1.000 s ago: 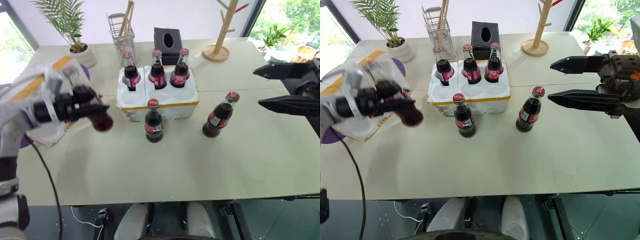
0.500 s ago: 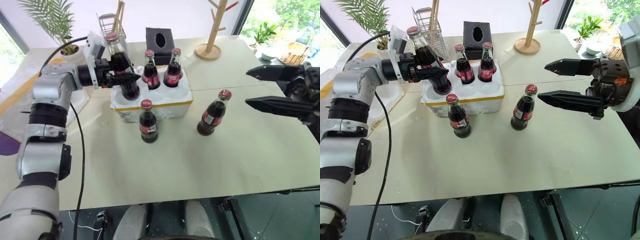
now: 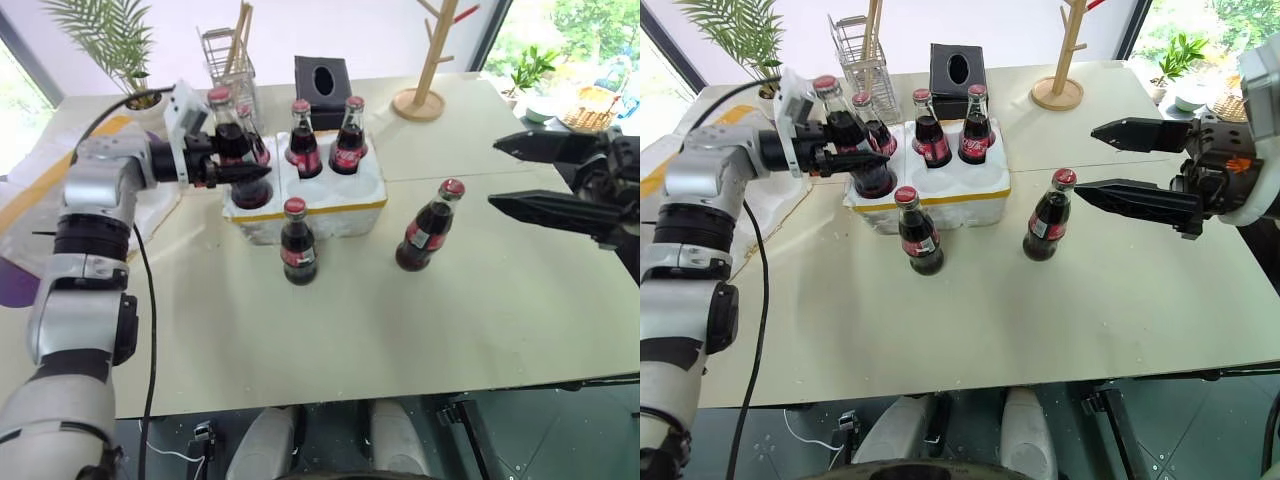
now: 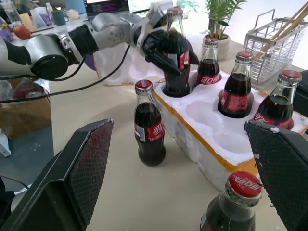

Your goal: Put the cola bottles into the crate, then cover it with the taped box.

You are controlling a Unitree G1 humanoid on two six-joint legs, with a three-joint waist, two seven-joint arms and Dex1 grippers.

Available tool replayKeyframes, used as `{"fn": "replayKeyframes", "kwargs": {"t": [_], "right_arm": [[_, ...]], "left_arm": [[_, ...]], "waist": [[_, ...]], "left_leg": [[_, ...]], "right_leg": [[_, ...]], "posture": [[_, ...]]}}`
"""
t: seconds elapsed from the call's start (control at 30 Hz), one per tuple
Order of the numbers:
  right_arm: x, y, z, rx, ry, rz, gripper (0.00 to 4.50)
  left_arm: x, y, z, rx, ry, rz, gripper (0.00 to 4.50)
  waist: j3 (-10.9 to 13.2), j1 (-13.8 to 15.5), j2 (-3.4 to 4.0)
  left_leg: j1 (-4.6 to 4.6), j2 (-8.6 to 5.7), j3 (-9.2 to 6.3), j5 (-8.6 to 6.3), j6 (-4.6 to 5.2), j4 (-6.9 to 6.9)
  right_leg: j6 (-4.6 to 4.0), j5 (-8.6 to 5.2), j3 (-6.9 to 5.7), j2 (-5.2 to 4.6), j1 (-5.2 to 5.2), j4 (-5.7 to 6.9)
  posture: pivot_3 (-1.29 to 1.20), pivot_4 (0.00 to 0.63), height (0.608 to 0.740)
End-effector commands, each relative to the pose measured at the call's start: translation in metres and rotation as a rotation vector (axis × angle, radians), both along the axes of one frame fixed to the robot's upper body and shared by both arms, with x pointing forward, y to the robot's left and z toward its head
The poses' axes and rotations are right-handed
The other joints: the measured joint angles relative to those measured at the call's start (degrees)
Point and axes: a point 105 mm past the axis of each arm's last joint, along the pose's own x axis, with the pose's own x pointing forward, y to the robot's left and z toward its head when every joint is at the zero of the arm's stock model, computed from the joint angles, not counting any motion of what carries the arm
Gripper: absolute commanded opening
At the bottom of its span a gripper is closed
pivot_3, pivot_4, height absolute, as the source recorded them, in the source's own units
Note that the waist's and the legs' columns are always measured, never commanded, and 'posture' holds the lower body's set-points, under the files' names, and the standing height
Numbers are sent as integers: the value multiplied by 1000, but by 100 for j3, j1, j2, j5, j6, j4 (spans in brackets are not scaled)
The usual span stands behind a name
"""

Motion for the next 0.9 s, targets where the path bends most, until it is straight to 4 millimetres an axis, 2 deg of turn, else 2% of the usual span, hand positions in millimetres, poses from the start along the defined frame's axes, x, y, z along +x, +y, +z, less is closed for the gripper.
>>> {"fn": "replayKeyframes", "kwargs": {"t": [0.03,0.3,0.37,0.43,0.5,0.67,0.8,0.9], "right_arm": [[0,2,8,-4,-54,9,4500],[5,6,5,-23,-57,12,4500],[6,6,5,-29,-62,17,4500],[6,7,5,-31,-65,24,4500],[6,9,8,-30,-73,39,4500],[7,9,11,-22,-80,49,4500],[3,6,18,-18,-90,54,4500],[-8,6,20,-31,-83,84,4500]], "left_arm": [[1,-3,12,15,-90,8,2823],[21,-12,-19,0,-59,126,2823],[21,-12,-24,-10,-36,128,3843],[21,-12,-25,-19,-23,124,4442],[19,-8,-22,-21,-32,121,4442],[12,3,5,-87,-74,112,4442],[-17,16,63,-202,-134,30,4442],[-50,20,99,-269,-139,-67,4442]], "waist": [[4,2,-7],[5,9,-9],[4,29,-7],[4,29,-8],[4,12,-8],[5,-6,-10],[5,-12,-10],[5,-11,-9]], "left_leg": [[-1,0,0,0,0,2],[-3,0,0,0,0,3],[1,0,0,0,0,5],[2,-1,-2,1,-1,14],[-2,-1,-1,-5,8,42],[-13,-2,0,-11,16,76],[-44,-1,0,-9,14,83],[-71,-2,2,-8,12,88]], "right_leg": [[0,0,0,0,0,0],[0,0,0,0,-2,1],[0,0,-1,-1,2,5],[0,0,-3,-2,5,11],[0,0,-2,-1,6,28],[1,0,-2,-1,3,45],[1,0,-2,-1,-30,57],[1,1,-1,-2,-63,63]], "posture": [[0,150,740],[0,150,740],[0,150,740],[0,150,740],[0,150,740],[0,150,740],[0,150,740],[0,150,740]]}}
